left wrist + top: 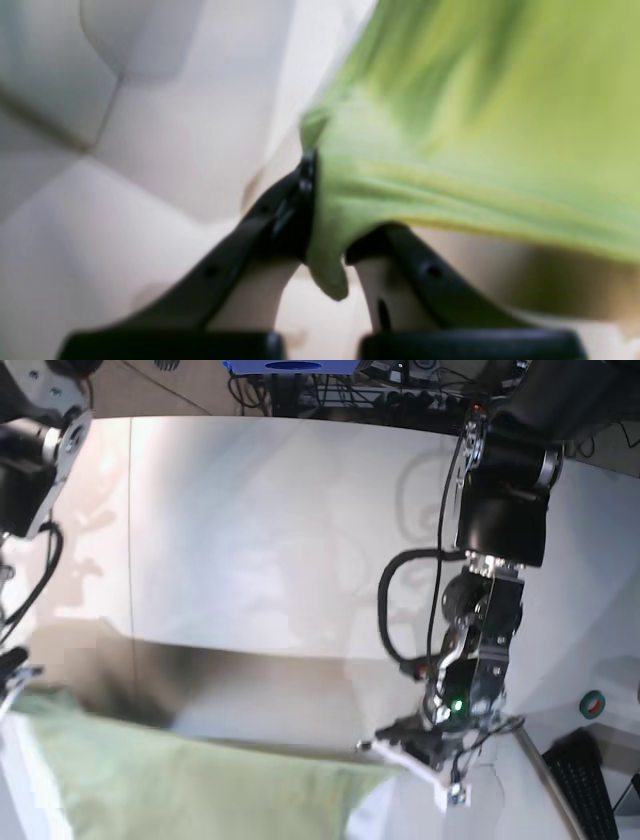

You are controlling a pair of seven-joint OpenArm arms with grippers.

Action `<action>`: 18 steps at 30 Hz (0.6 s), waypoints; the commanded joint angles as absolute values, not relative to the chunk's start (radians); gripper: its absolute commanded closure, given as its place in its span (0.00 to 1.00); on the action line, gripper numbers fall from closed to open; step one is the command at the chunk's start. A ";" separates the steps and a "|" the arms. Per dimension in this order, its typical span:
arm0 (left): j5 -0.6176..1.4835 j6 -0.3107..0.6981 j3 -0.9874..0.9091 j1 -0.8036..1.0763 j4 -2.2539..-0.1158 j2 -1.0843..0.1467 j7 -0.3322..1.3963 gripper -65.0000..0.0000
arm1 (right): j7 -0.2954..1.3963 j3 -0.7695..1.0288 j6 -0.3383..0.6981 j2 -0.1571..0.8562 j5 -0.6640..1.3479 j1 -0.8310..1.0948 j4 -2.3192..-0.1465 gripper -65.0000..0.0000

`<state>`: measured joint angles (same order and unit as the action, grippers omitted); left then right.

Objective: Layout the t-shirt on the table in an organized manner, then fold the t-shirt properly
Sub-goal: 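Lift the stretched shirt with both grippers and lay it flat, then drag the shirt edge with both grippers to straighten it, then release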

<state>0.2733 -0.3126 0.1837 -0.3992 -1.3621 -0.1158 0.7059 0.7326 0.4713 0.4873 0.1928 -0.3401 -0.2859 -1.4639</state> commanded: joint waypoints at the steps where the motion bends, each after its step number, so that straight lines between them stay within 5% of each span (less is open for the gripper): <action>1: 0.268 -0.317 0.196 -0.374 -1.377 -0.125 0.694 1.00 | 0.717 0.503 0.472 0.196 -0.364 -0.269 -1.449 1.00; 18: 0.269 -0.321 0.213 0.208 -1.538 -0.252 0.696 1.00 | 0.657 0.657 0.472 0.028 -0.361 0.246 -1.577 1.00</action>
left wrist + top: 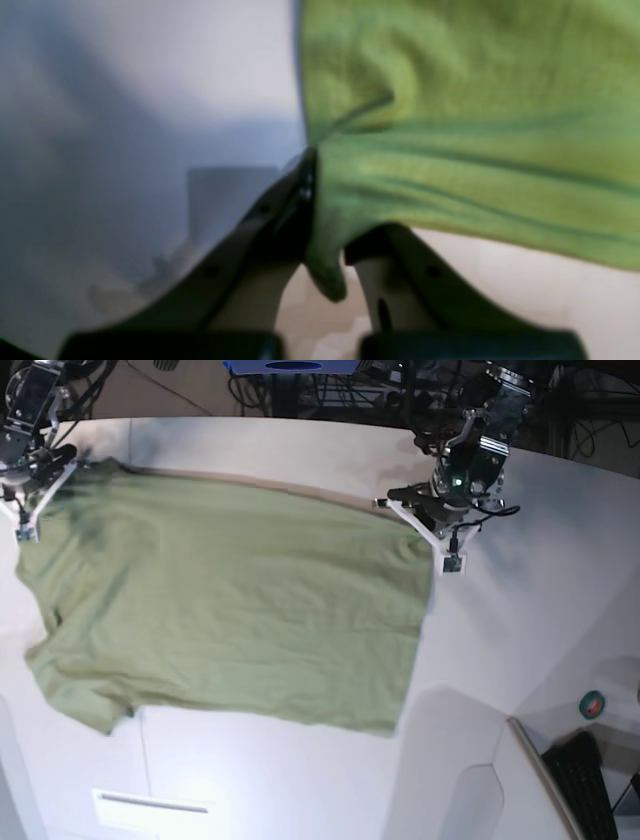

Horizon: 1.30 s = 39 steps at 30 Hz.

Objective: Layout the t-shirt on the table in an organized manner, then fold the t-shirt properly
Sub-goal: 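Drag the shirt edge with both grippers to straighten it, then release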

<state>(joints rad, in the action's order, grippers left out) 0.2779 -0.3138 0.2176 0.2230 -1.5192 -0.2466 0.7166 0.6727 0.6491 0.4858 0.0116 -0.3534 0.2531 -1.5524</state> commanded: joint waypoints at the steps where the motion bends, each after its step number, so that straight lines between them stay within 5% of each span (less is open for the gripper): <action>1: 0.269 -0.321 0.213 0.223 -1.541 -0.252 0.697 1.00 | 0.662 0.659 0.472 0.028 -0.361 0.249 -1.577 1.00; 7: 0.269 -0.326 0.203 0.277 -1.566 -0.252 0.699 1.00 | 0.667 0.725 0.472 0.027 -0.366 0.277 -1.650 1.00; 13: 0.269 -0.481 0.110 0.354 -1.695 -0.251 0.702 1.00 | 0.693 0.727 0.472 -0.042 -0.367 0.341 -1.796 1.00; 24: 0.272 -0.484 0.116 0.430 -1.770 -0.243 0.725 1.00 | 0.734 0.719 0.470 -0.090 -0.367 0.346 -1.894 1.00; 39: 0.269 -0.484 0.117 0.119 -1.745 -0.186 0.992 1.00 | 0.734 0.527 0.464 -0.067 -0.512 0.119 -1.814 1.00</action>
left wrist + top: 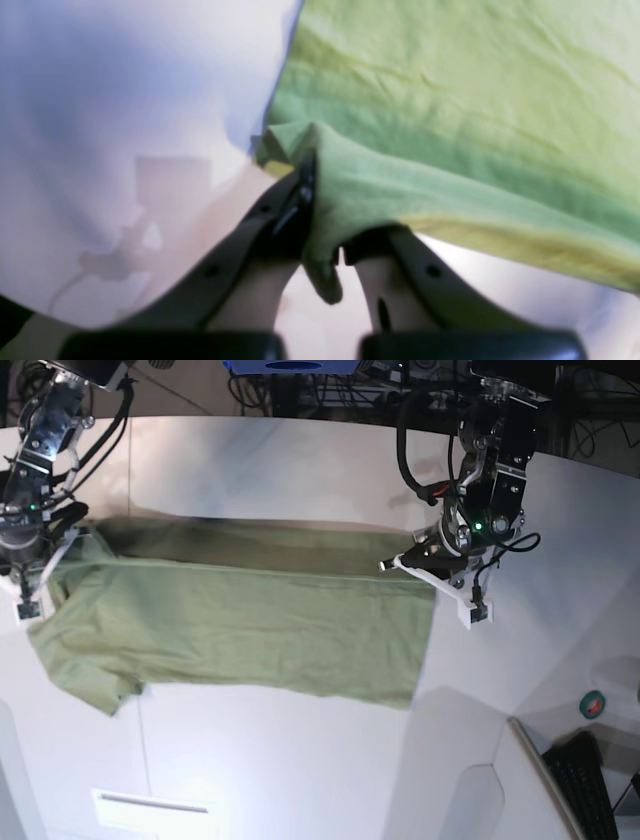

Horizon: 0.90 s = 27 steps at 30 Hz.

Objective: Layout the t-shirt on the table in an organized manner, then fold the t-shirt properly
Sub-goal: 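Drag the shirt edge with both grippers to straighten it, then release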

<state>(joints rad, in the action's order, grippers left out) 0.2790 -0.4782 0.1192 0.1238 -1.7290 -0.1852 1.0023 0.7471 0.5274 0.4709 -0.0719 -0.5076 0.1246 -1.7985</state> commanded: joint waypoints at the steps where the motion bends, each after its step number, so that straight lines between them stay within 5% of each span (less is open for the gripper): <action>1: 0.269 -0.484 0.117 0.094 -1.712 -0.185 0.992 1.00 | 0.734 0.527 0.464 -0.067 -0.533 0.091 -1.779 1.00; 14: 0.268 -0.484 0.177 -0.101 -1.422 -0.174 0.986 1.00 | 0.694 0.524 0.394 -0.067 -0.538 -0.031 -1.581 1.00; 27: 0.269 -0.484 0.239 -0.140 -1.366 -0.173 0.984 1.00 | 0.693 0.526 0.363 -0.047 -0.535 -0.030 -1.494 1.00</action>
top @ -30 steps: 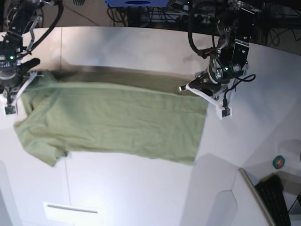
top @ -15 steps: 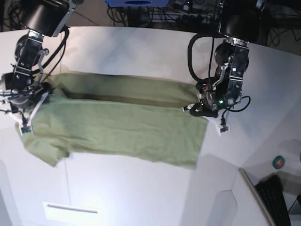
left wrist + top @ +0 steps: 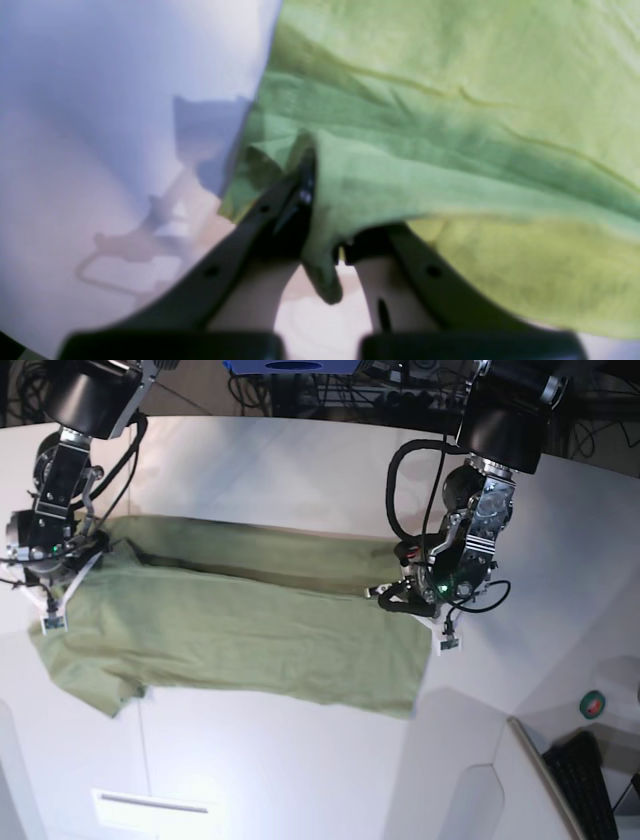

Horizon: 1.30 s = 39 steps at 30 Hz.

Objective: Layout the t-shirt on the table in an organized manner, then fold the t-shirt properly
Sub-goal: 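Drag the shirt edge with both grippers to straighten it, then release, then grasp the shirt edge again with both grippers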

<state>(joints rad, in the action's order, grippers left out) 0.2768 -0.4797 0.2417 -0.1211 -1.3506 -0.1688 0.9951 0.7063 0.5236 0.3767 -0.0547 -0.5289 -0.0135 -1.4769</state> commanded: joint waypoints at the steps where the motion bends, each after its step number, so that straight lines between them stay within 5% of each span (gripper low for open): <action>1: 0.269 -0.484 0.239 -0.140 -1.371 -0.173 0.984 1.00 | 0.693 0.526 0.363 -0.047 -0.535 -0.030 -1.494 1.00; 4: 0.269 -0.484 0.239 -0.140 -1.374 -0.173 0.984 1.00 | 0.693 0.522 0.363 -0.047 -0.535 -0.030 -1.500 0.76; 7: 0.269 -0.484 0.239 -0.140 -1.374 -0.173 0.984 0.72 | 0.690 0.526 0.364 -0.047 -0.533 -0.030 -1.501 0.59; 11: 0.269 -0.484 0.208 -0.137 -1.458 -0.176 0.984 0.35 | 0.636 0.530 0.366 -0.051 -0.532 -0.021 -1.552 0.58; 14: 0.275 -0.484 0.117 -0.120 -1.586 -0.174 0.987 0.24 | 0.633 0.530 0.366 -0.054 -0.532 0.001 -1.618 0.58; 20: 0.277 -0.481 0.042 0.024 -1.799 -0.170 0.974 0.37 | 0.634 0.567 0.366 -0.056 -0.464 0.070 -1.758 0.58; 22: 0.277 -0.481 0.044 0.073 -1.784 -0.156 0.894 0.61 | 0.634 0.631 0.366 -0.056 -0.377 0.088 -1.759 0.60; 24: 0.277 -0.481 0.038 0.117 -1.733 -0.156 0.773 0.97 | 0.634 0.688 0.366 -0.054 -0.288 0.105 -1.732 0.70; 25: 0.275 -0.481 0.038 0.128 -1.695 -0.156 0.708 1.00 | 0.634 0.704 0.366 -0.047 -0.255 0.114 -1.709 0.79; 27: 0.275 -0.481 0.042 0.130 -1.603 -0.156 0.596 1.00 | 0.634 0.719 0.366 -0.035 -0.228 0.116 -1.644 1.00; 33: 0.269 -0.481 0.039 0.073 -1.414 -0.154 0.536 1.00 | 0.628 0.719 0.366 0.028 -0.222 0.048 -1.426 1.00; 39: 0.269 -0.481 0.038 0.070 -1.455 -0.153 0.536 1.00 | 0.627 0.714 0.366 0.073 -0.222 -0.001 -1.345 1.00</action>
<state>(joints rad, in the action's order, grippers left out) 0.2775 -0.4828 0.0368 0.0837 -1.4368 -0.1501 0.5571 0.6418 0.7151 0.3733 0.0612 -0.2268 0.0116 -1.3308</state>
